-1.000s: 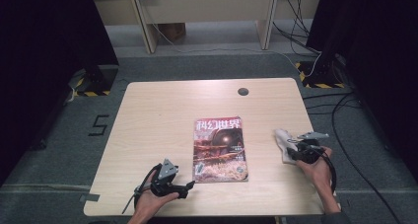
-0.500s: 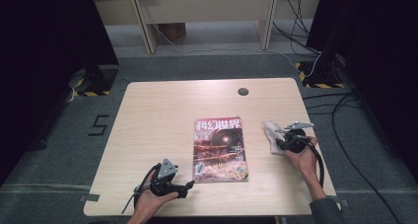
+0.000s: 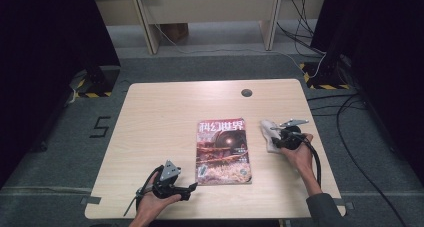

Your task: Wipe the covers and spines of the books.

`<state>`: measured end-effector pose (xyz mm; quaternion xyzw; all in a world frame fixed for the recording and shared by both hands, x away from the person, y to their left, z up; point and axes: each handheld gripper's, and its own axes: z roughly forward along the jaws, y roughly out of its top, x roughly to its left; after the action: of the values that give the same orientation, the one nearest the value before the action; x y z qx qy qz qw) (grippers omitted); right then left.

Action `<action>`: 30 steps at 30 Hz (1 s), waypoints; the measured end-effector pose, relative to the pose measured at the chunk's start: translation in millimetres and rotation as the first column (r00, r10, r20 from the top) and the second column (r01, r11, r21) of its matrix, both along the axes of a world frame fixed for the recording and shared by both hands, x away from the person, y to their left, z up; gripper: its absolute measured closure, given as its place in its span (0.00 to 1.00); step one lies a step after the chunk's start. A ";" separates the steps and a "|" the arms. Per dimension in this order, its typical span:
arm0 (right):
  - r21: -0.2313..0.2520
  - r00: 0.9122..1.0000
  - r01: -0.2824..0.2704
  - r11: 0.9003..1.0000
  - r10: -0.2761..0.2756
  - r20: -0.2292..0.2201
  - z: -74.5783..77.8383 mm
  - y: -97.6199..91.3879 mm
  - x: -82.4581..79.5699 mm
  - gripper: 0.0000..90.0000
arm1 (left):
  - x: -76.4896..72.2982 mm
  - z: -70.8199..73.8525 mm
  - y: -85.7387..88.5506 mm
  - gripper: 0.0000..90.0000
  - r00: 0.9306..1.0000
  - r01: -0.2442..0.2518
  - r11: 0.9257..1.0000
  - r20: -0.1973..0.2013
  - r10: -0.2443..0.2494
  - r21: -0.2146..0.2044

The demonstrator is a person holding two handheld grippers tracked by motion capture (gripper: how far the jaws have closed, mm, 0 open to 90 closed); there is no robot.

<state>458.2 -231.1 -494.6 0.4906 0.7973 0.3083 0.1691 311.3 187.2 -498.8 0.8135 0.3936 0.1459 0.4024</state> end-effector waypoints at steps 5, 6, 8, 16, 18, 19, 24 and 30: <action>0.003 1.000 0.010 1.000 -0.010 0.007 2.7 1.0 -2.2 0.65 | -0.2 0.9 0.3 0.18 1.000 -0.003 1.000 0.005 0.003 -0.001; 0.009 1.000 0.018 1.000 -0.018 0.023 5.1 -1.1 -3.9 0.59 | -0.4 1.1 0.3 0.18 1.000 -0.003 1.000 0.006 0.003 -0.004; 0.015 0.999 0.024 1.000 -0.025 0.033 6.6 -2.3 -5.3 0.56 | -0.4 1.3 0.1 0.18 1.000 -0.003 1.000 0.008 0.003 -0.006; 0.070 0.998 0.032 0.997 -0.035 0.050 16.9 -6.3 -22.3 0.44 | -1.3 1.4 -1.6 0.18 1.000 0.007 1.000 0.008 -0.007 -0.003; 0.078 0.998 0.026 0.997 -0.030 0.055 21.4 -5.3 -30.2 0.42 | -1.3 1.6 -1.2 0.18 1.000 0.005 1.000 0.007 -0.005 -0.004; 0.078 0.998 0.026 0.997 -0.030 0.055 21.4 -5.3 -30.2 0.42 | -1.3 1.6 -1.2 0.18 1.000 0.005 1.000 0.007 -0.005 -0.004; 0.101 0.998 0.018 0.995 -0.024 0.062 25.9 -4.1 -43.7 0.40 | -1.3 2.2 -1.0 0.18 1.000 0.002 1.000 0.007 -0.001 -0.009; 0.122 0.998 -0.002 0.993 -0.005 0.059 25.2 -1.4 -64.6 0.34 | -1.6 2.0 -1.6 0.18 1.000 0.005 1.000 0.005 -0.005 -0.008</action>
<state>393.6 -232.5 -469.5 0.4914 0.7711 0.3708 0.1626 309.8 185.6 -496.8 0.8124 0.3912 0.1455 0.4072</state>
